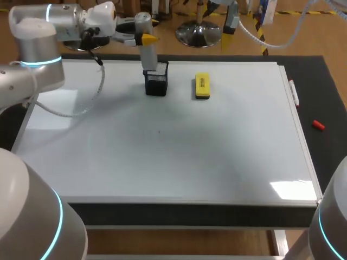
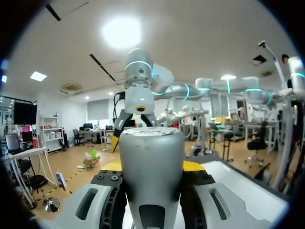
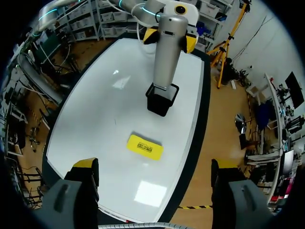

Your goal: Pick up the inspection probe, press it on each red-marked spot on the whiteboard one by one, put down the probe, pick up the eraser, and wipe off all the red marks.

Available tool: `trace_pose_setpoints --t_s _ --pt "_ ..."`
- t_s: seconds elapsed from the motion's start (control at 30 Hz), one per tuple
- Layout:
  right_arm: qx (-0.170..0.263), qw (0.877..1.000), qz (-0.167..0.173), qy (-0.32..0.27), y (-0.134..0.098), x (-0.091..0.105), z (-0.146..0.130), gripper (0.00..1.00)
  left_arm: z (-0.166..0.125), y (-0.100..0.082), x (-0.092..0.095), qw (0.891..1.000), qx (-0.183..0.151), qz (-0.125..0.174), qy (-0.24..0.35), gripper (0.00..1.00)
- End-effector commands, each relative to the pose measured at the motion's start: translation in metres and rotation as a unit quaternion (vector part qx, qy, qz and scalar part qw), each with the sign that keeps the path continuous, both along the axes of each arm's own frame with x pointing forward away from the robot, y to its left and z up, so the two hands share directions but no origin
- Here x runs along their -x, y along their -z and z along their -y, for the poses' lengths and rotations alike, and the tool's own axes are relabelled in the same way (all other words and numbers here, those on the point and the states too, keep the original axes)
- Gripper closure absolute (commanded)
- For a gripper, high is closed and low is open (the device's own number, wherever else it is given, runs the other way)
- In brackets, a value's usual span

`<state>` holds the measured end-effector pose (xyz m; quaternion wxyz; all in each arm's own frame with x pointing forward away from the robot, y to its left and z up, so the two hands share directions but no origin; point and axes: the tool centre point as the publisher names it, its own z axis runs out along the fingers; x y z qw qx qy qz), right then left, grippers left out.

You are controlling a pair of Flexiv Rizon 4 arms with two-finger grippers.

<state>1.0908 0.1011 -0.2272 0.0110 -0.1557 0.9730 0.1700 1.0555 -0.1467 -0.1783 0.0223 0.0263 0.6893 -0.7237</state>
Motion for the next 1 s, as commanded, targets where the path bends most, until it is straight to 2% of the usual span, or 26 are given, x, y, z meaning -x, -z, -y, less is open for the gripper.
trace_pose_setpoints --t_s 0.03,0.73,1.0 --pt "0.003 1.0 -0.001 -0.001 -0.001 -0.001 0.0 0.0 0.009 0.002 -0.001 1.0 -0.001 0.003 -0.025 1.0" --pt "0.003 1.0 -0.001 -0.001 -0.001 -0.001 0.0 0.0 0.018 0.016 -0.017 1.0 -0.009 0.014 0.011 1.0" --pt "0.003 1.0 -0.001 -0.001 -0.001 -0.001 0.0 0.0 0.02 0.029 -0.019 1.0 -0.008 0.011 0.024 1.0"
